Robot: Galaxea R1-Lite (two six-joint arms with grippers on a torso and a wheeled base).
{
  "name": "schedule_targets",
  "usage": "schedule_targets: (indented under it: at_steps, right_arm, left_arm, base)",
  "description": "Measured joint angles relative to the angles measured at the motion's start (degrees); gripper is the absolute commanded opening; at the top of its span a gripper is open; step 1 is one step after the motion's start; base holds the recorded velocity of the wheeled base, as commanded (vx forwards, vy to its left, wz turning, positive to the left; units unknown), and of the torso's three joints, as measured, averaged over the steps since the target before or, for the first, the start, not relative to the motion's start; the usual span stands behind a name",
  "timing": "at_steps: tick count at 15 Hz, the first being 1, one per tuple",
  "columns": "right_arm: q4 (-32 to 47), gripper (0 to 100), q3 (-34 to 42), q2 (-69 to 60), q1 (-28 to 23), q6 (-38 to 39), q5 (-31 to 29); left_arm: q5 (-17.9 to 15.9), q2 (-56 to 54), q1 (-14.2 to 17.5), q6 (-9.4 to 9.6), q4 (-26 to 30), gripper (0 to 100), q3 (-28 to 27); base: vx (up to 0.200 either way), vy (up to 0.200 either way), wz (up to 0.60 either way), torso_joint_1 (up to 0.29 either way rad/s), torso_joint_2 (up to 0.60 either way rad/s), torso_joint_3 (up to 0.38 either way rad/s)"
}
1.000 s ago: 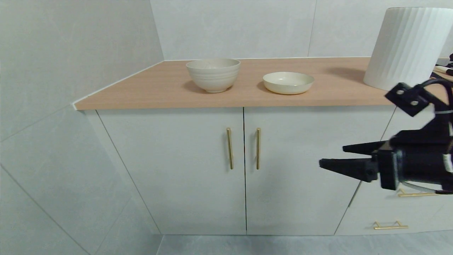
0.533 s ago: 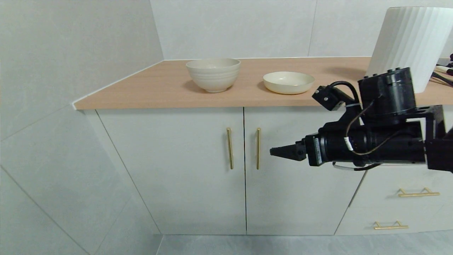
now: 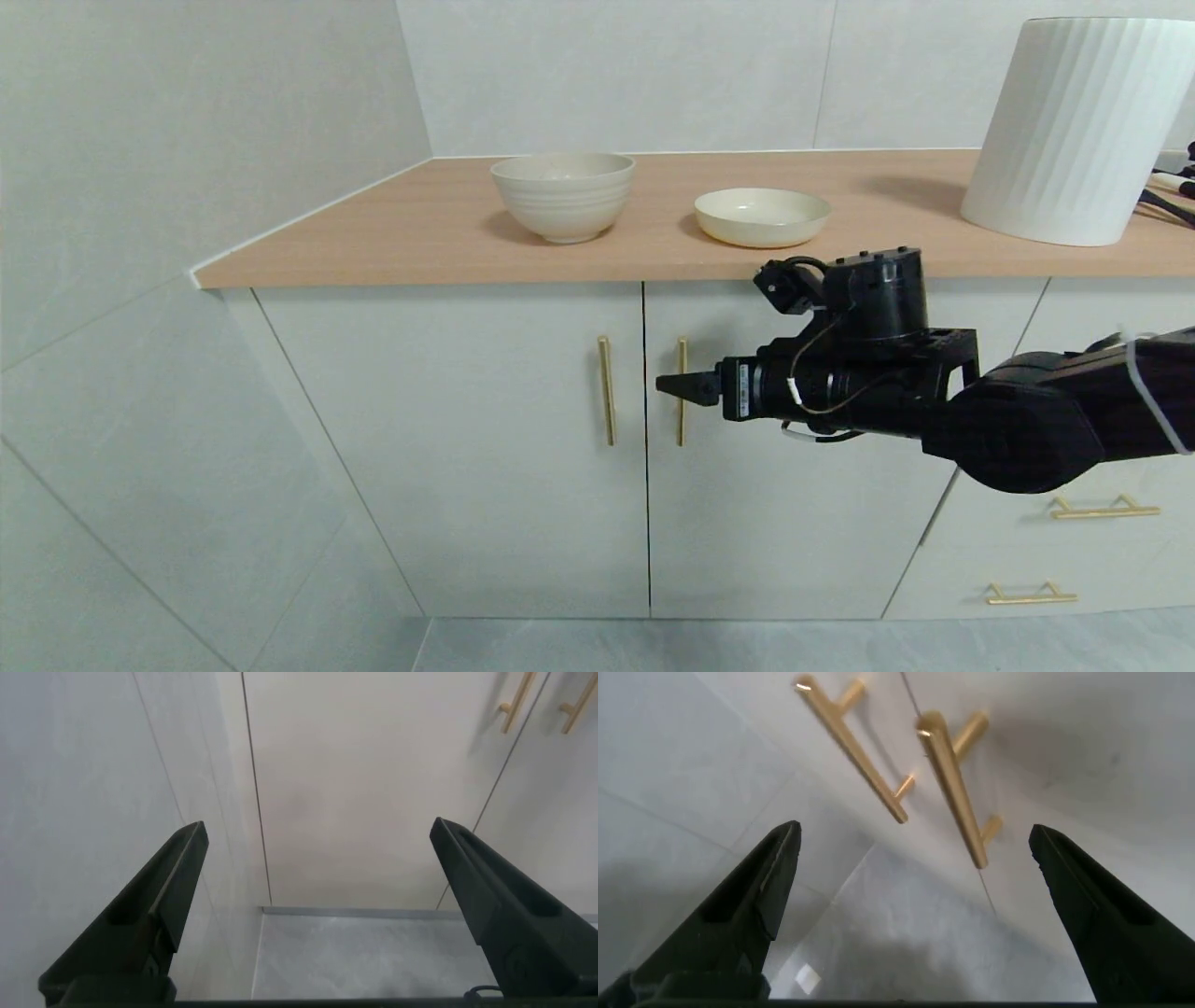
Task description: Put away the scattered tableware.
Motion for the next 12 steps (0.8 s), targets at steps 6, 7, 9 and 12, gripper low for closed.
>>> schedule_targets:
  at_steps: [6, 7, 9, 12]
  right_arm:
    - [-5.91, 100, -0.02, 4.72, 1.51, 1.54, -0.95]
    - [-6.33, 100, -0.15, 5.34, 1.68, 1.65, -1.12]
    - [-9.28, 100, -0.37, 6.36, 2.01, 2.88, -1.23]
    - [-14.09, 100, -0.45, 8.18, 3.0, 4.27, -3.5]
  left_arm:
    - [0.0, 0.0, 0.0, 0.02, 0.0, 100, 0.0]
    - [-0.02, 0.0, 0.0, 0.02, 0.0, 100, 0.0]
    - [0.0, 0.0, 0.0, 0.0, 0.0, 100, 0.0]
    - [0.0, 0.0, 0.0, 0.0, 0.0, 100, 0.0]
  base:
    - [0.0, 0.0, 0.0, 0.0, 0.0, 0.0]
    - [0.0, 0.0, 0.0, 0.0, 0.0, 0.0]
    - [0.0, 0.0, 0.0, 0.0, 0.0, 0.0]
    - [0.0, 0.0, 0.0, 0.0, 0.0, 0.0]
